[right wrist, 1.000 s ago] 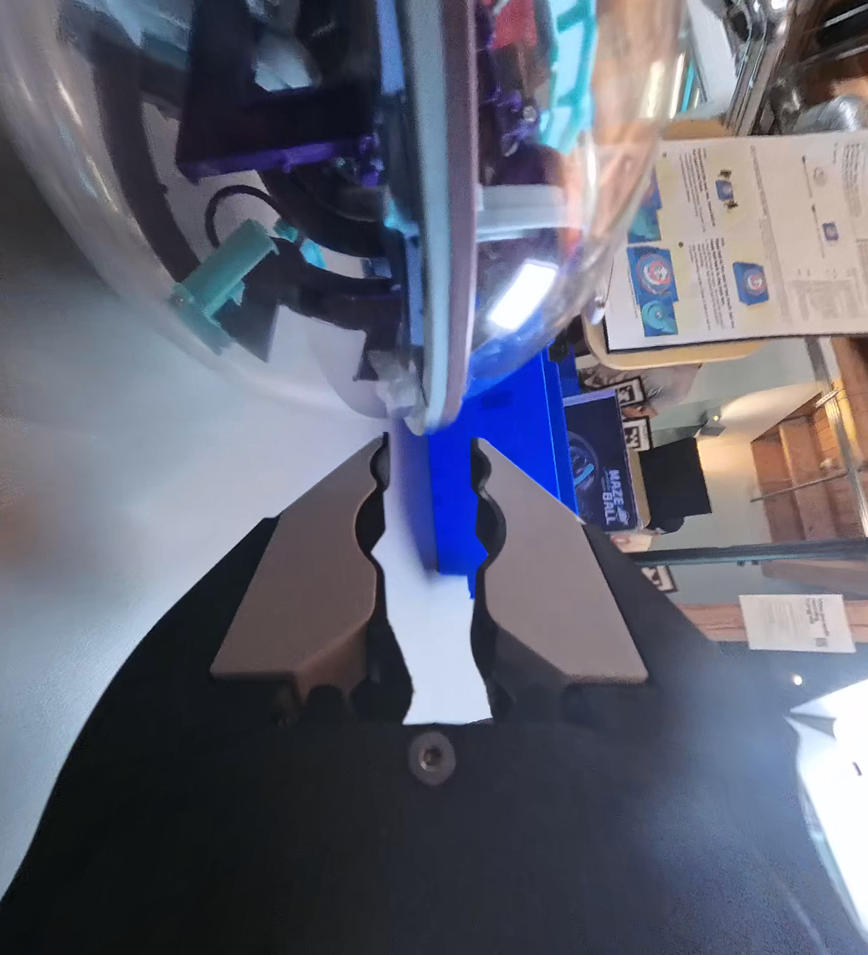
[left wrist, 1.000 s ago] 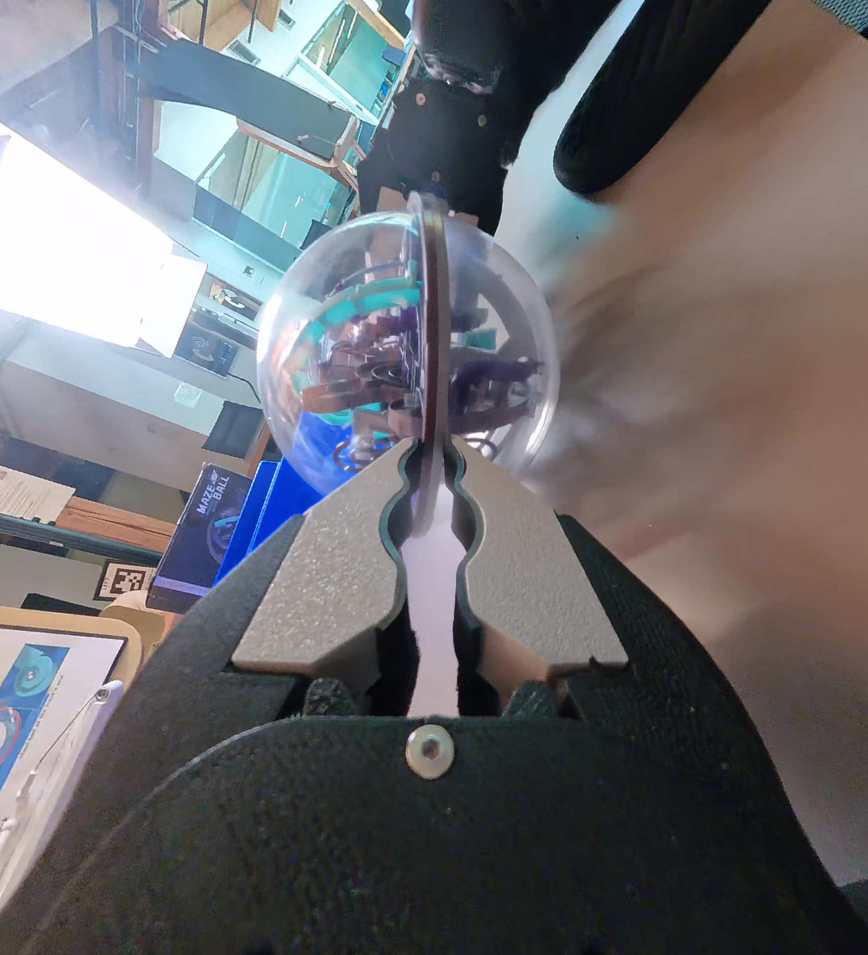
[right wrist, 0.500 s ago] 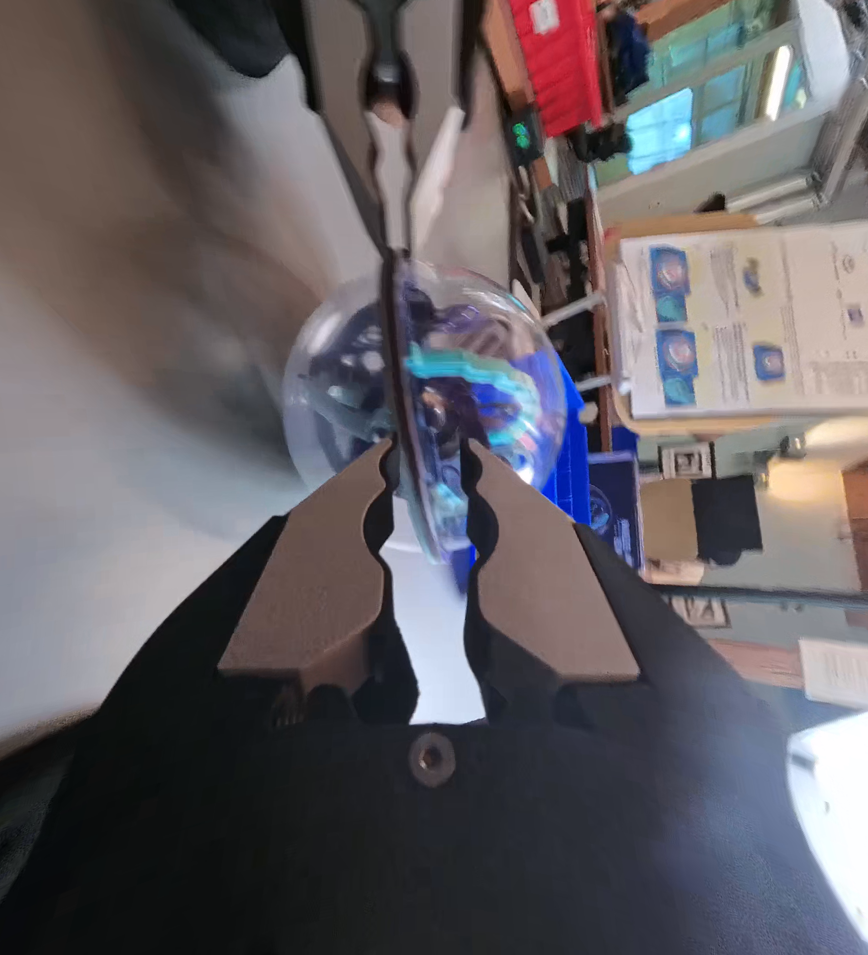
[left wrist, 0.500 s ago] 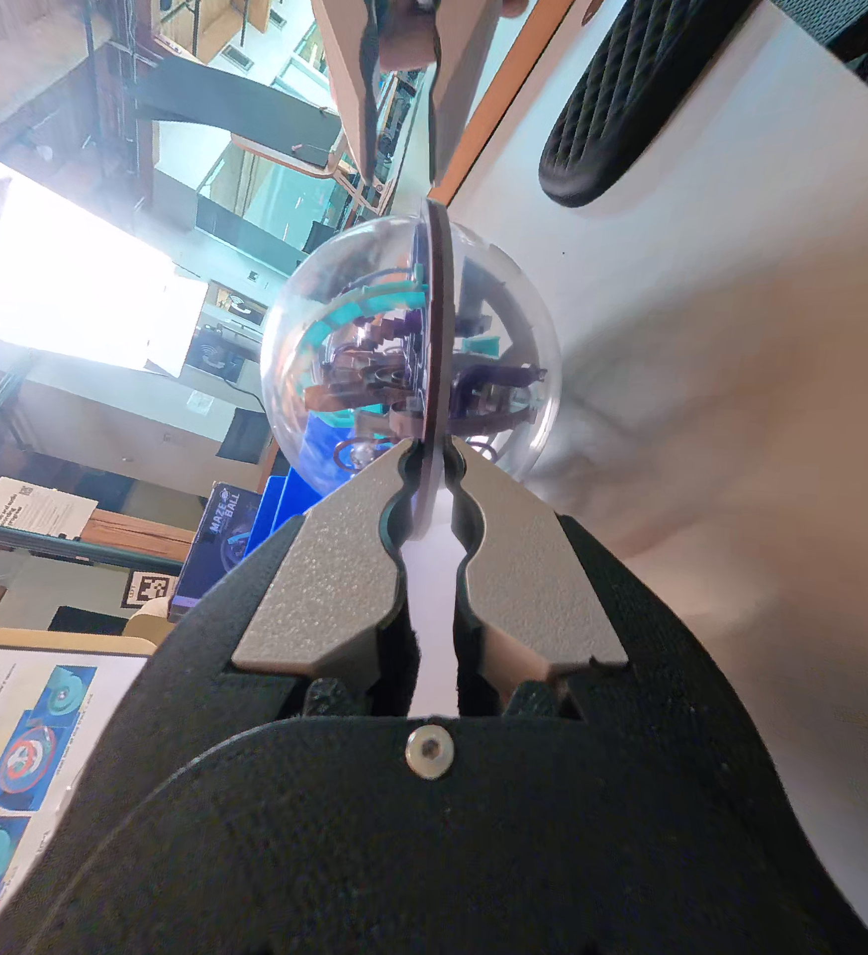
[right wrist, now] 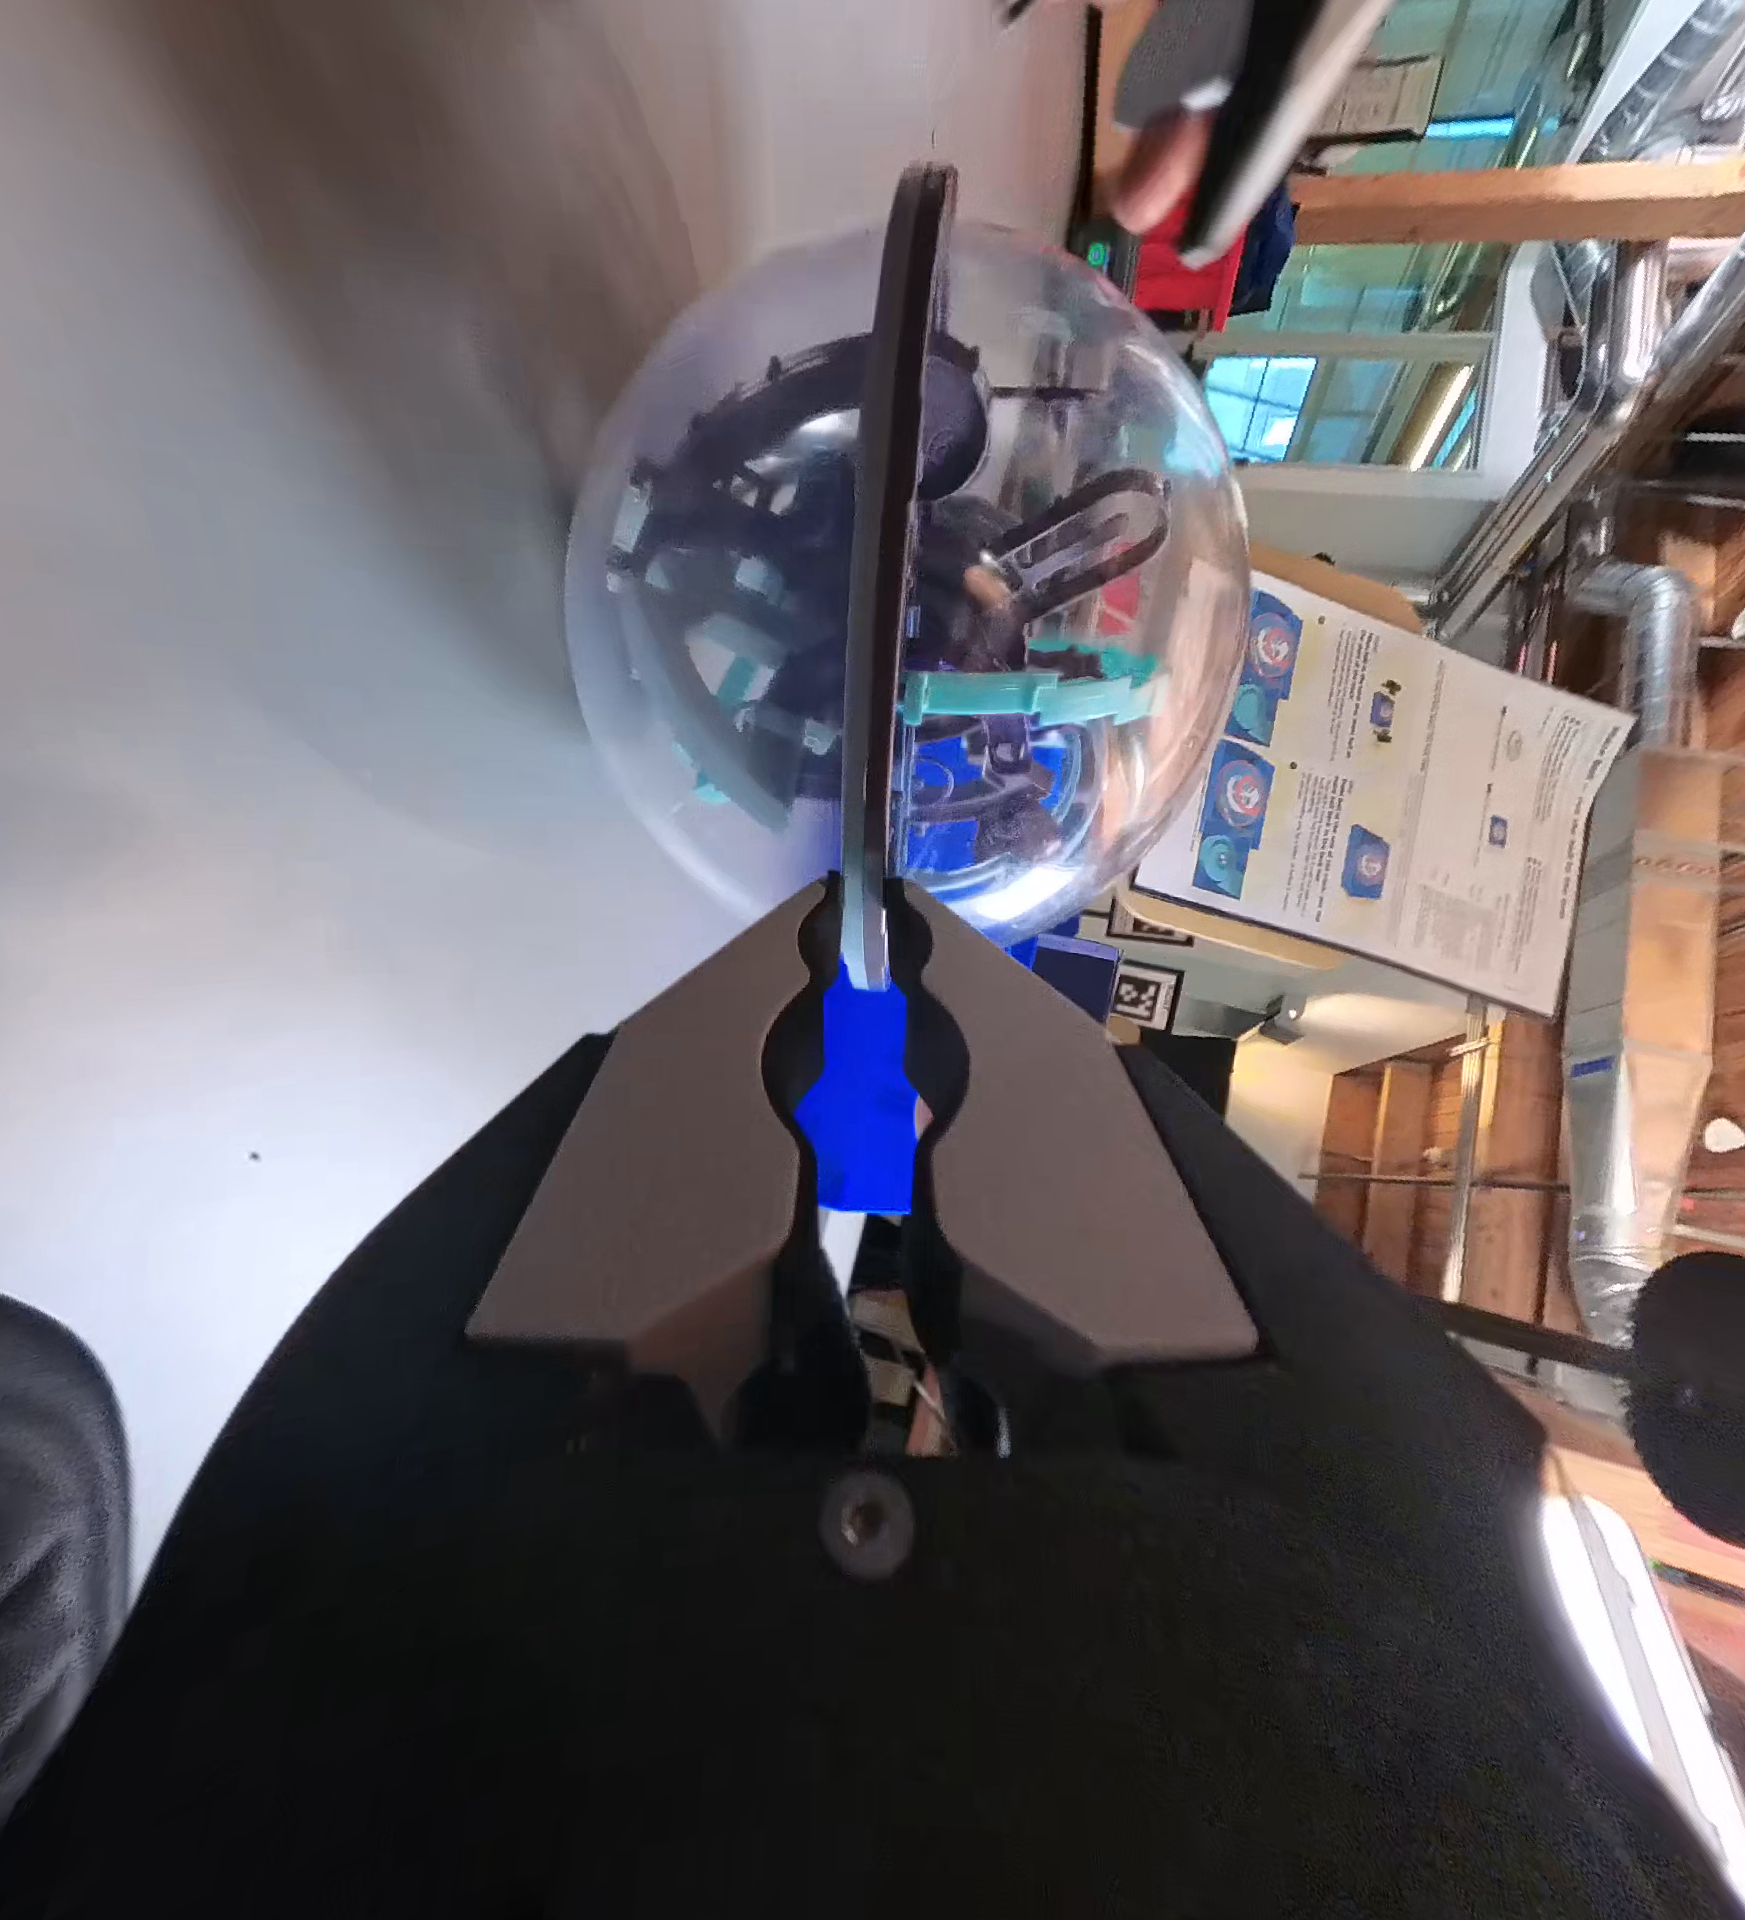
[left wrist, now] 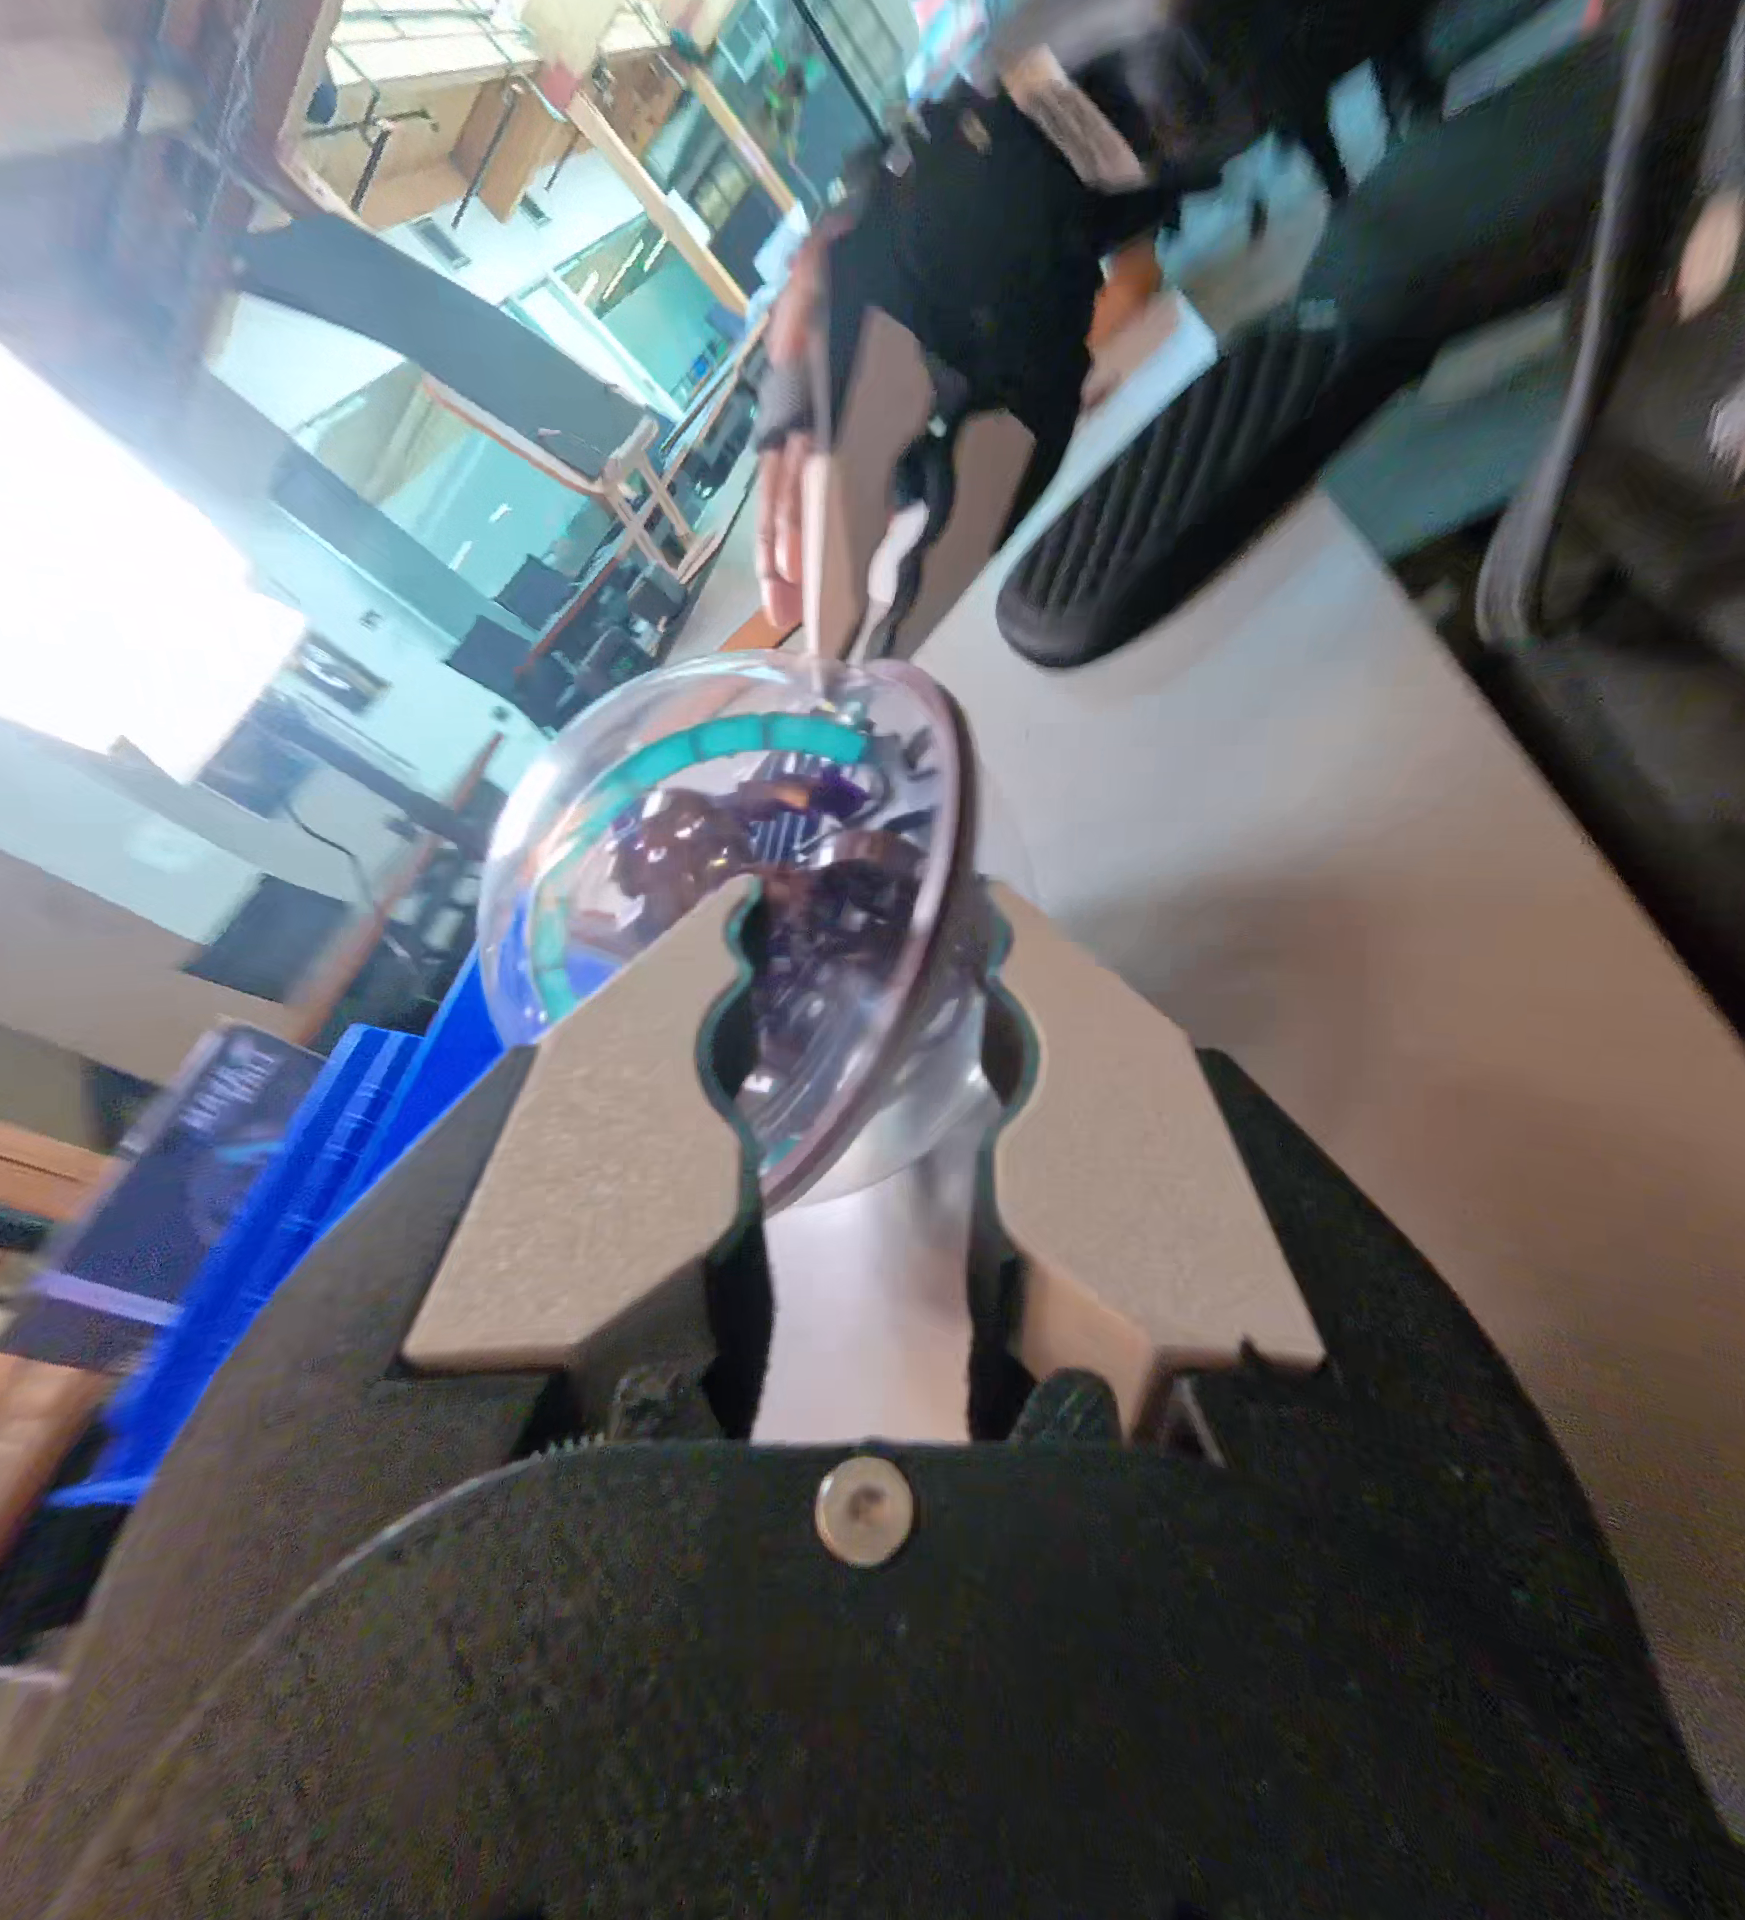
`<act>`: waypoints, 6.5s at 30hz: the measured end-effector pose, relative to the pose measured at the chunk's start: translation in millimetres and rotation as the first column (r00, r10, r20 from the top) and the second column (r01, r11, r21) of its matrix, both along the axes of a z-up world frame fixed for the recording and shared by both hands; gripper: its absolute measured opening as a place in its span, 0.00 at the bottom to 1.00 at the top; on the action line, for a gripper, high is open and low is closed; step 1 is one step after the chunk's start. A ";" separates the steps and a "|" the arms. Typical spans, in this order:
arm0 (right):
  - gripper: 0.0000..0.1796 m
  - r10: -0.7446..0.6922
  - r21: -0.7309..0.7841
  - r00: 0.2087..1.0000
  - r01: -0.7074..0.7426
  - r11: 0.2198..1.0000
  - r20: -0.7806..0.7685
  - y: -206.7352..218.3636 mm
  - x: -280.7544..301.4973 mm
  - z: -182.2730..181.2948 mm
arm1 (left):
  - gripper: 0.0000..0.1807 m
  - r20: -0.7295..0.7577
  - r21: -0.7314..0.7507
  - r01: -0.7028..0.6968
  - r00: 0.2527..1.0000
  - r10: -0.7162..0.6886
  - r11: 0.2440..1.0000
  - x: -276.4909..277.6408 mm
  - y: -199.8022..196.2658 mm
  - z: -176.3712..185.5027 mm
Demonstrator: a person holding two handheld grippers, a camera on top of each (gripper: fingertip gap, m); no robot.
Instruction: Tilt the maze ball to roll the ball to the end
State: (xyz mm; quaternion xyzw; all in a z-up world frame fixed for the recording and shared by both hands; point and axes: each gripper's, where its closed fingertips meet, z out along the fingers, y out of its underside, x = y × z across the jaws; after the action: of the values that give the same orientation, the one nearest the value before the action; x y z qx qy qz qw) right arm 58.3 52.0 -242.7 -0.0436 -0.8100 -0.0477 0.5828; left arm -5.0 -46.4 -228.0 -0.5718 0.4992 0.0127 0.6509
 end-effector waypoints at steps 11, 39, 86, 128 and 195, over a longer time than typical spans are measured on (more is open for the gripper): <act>0.03 0.124 0.225 0.990 -0.107 0.969 -0.063 0.9 -4.0 9.4 | 0.81 0.479 -0.559 0.275 0.877 0.034 0.782 -48.8 63.8 -23.5; 0.11 -0.168 -0.233 0.976 0.133 0.963 -0.135 33.2 -0.8 -1.5 | 0.68 0.307 -0.505 0.111 0.950 0.058 0.856 -26.5 63.2 -48.5; 0.06 0.089 0.242 0.996 -0.084 0.967 -0.009 19.5 -22.1 38.3 | 0.68 0.498 -0.712 0.303 0.853 0.152 0.634 -34.3 57.5 -49.5; 0.02 0.220 -0.562 0.690 0.319 0.763 0.690 64.1 -70.0 15.0 | 0.67 0.466 -0.544 0.214 0.881 0.081 0.811 -50.8 66.3 -36.3; 0.73 -0.131 -0.981 0.990 -0.030 0.192 -0.056 10.2 -103.6 54.5 | 0.65 0.390 -0.378 0.022 0.911 0.138 0.926 -85.5 73.0 57.6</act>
State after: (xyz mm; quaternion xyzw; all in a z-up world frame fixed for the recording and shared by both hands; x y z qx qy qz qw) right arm -45.3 62.2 -188.1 -0.4331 -0.6149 0.4612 0.4707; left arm -90.5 26.6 -170.4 -0.6898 0.3275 -0.1829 0.6192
